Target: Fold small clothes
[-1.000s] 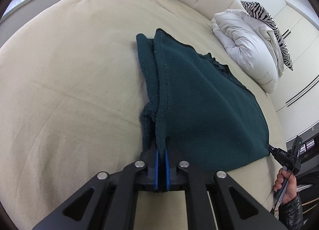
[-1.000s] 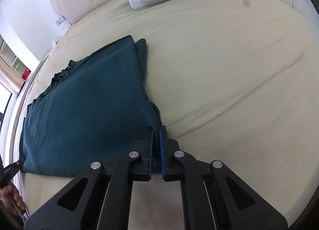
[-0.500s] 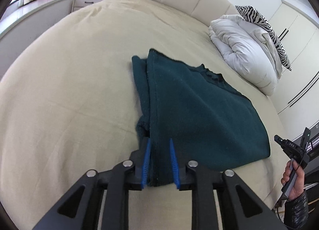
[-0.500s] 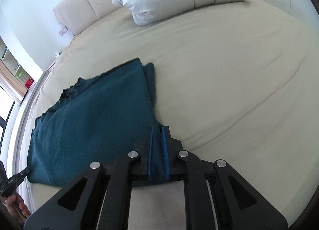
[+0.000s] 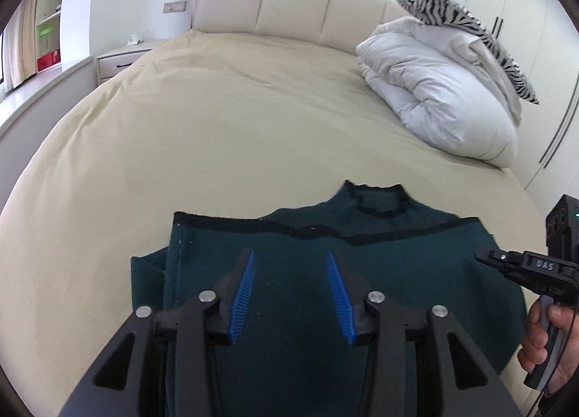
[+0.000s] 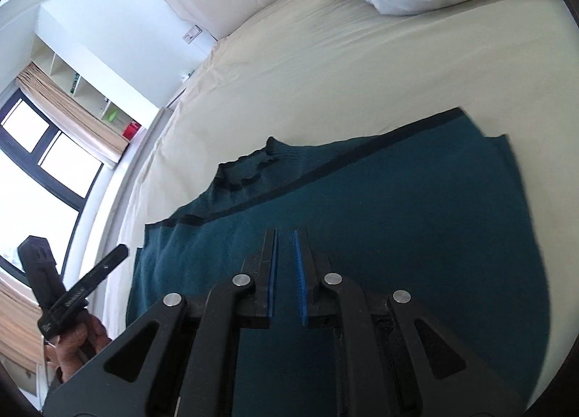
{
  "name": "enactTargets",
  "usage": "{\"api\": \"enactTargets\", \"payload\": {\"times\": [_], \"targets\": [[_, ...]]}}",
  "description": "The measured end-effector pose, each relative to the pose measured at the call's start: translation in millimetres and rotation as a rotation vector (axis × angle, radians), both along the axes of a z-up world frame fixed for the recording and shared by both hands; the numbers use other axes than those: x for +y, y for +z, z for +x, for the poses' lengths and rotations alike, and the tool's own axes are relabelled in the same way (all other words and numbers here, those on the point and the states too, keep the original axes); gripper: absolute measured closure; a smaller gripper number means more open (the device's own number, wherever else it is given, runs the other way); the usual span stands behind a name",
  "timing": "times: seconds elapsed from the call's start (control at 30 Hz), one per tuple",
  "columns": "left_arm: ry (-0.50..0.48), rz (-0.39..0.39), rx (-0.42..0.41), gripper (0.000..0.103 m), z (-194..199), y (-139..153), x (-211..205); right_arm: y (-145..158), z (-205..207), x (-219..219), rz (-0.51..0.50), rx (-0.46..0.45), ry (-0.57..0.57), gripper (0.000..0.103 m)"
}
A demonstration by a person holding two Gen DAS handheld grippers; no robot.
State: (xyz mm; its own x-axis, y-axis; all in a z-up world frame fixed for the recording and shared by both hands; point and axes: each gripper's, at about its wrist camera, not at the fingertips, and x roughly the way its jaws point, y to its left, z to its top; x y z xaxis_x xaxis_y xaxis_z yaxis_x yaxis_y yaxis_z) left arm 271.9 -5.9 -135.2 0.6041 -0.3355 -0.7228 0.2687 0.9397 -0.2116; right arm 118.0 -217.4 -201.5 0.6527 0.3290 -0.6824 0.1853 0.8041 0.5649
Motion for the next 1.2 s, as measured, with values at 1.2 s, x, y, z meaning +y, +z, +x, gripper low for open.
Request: {"api": "enactTargets", "payload": {"times": [1.2], "targets": [[-0.032, -0.003, 0.086, 0.048, -94.0, -33.7, 4.5, -78.5, -48.0, 5.2, 0.362, 0.004, -0.048, 0.098]]}}
